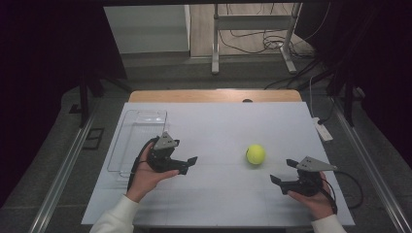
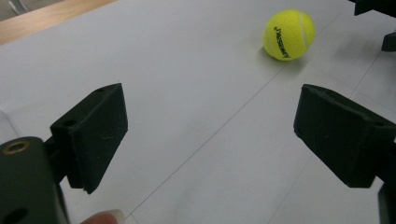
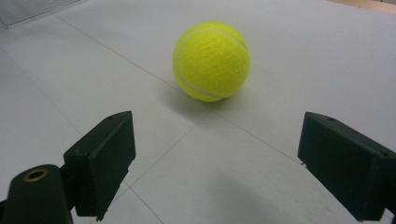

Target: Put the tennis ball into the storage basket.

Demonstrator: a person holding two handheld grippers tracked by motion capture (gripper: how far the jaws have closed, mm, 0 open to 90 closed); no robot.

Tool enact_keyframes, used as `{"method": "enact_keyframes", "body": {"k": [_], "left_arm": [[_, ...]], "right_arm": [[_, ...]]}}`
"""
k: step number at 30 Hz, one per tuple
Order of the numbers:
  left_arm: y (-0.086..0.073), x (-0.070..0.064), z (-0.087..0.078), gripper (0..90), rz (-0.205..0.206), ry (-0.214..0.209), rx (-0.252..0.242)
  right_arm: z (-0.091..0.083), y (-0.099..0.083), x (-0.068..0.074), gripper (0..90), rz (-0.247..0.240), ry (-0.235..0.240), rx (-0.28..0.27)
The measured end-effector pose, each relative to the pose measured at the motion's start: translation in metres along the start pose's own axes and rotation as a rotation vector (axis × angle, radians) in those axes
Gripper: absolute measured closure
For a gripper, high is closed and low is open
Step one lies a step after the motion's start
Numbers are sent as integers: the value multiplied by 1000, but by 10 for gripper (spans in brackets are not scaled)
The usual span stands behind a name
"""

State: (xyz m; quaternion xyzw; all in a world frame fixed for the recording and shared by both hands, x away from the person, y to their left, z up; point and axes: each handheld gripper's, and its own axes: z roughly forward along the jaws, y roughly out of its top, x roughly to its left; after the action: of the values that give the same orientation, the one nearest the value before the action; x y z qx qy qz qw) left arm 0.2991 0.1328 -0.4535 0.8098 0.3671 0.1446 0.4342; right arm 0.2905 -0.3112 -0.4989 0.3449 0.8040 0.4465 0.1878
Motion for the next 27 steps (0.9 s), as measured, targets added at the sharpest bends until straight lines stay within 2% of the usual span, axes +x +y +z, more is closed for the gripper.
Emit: {"method": "enact_keyframes", "body": {"k": [10,27], "left_arm": [[5,0,5,109,8,-6,2],[12,-1,14,107,19,-40,8]], "right_arm": [[0,0,0,116,0,2,1],[1,0,0,120,-5,7,4]]}}
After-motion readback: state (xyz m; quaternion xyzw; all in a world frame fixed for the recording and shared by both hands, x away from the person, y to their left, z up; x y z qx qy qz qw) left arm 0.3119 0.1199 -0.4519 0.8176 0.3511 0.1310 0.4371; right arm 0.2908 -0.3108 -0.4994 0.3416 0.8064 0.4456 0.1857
